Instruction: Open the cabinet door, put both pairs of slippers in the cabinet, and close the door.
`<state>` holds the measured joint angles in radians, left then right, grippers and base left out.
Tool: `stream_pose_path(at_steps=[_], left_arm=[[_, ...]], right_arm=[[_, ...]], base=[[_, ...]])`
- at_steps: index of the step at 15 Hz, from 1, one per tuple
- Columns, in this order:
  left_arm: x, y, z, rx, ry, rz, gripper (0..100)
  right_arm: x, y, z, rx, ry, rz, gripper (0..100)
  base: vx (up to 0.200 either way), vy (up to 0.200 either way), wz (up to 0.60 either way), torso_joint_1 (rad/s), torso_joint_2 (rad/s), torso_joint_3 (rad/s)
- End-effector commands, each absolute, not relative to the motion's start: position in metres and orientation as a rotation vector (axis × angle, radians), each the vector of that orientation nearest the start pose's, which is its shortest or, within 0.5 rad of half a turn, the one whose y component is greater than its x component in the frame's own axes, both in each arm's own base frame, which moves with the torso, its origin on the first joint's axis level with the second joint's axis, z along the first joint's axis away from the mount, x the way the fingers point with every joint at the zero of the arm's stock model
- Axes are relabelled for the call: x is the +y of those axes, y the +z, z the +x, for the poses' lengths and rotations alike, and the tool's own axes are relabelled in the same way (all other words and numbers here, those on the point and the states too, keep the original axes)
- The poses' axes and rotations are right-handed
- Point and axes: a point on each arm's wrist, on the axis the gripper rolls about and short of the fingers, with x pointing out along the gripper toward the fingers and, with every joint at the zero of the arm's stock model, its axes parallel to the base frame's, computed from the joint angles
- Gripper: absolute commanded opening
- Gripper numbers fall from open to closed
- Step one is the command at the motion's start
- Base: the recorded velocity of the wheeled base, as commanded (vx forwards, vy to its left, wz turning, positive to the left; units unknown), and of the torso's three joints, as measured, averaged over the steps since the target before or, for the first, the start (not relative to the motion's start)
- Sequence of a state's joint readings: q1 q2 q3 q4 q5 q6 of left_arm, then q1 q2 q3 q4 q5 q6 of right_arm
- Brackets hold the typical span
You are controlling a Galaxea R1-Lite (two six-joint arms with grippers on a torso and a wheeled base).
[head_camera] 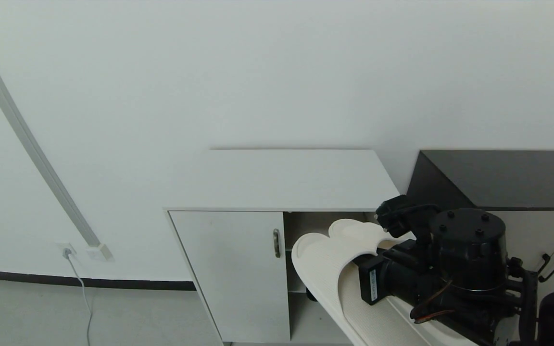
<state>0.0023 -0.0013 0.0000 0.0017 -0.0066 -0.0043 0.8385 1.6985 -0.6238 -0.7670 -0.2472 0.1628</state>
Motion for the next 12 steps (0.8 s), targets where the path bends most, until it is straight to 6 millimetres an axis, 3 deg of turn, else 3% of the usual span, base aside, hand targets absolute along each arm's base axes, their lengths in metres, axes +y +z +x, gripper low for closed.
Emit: stream_pose_path(at_steps=[1,12], left_arm=[[0.0,0.075,-0.023,0.002,-0.003,-0.005,0],[0.0,0.075,-0.023,0.002,-0.003,-0.005,0]], right_arm=[[0.209,0.147,0.195,0.318,0.563,-0.007,0],[0.212,0.133,0.201,0.329,0.554,-0.015,0]], base=[[0.0,0.0,0.0,-0.198,0.46,0.251],[0.0,0.0,0.0,-0.217,0.53,0.314]])
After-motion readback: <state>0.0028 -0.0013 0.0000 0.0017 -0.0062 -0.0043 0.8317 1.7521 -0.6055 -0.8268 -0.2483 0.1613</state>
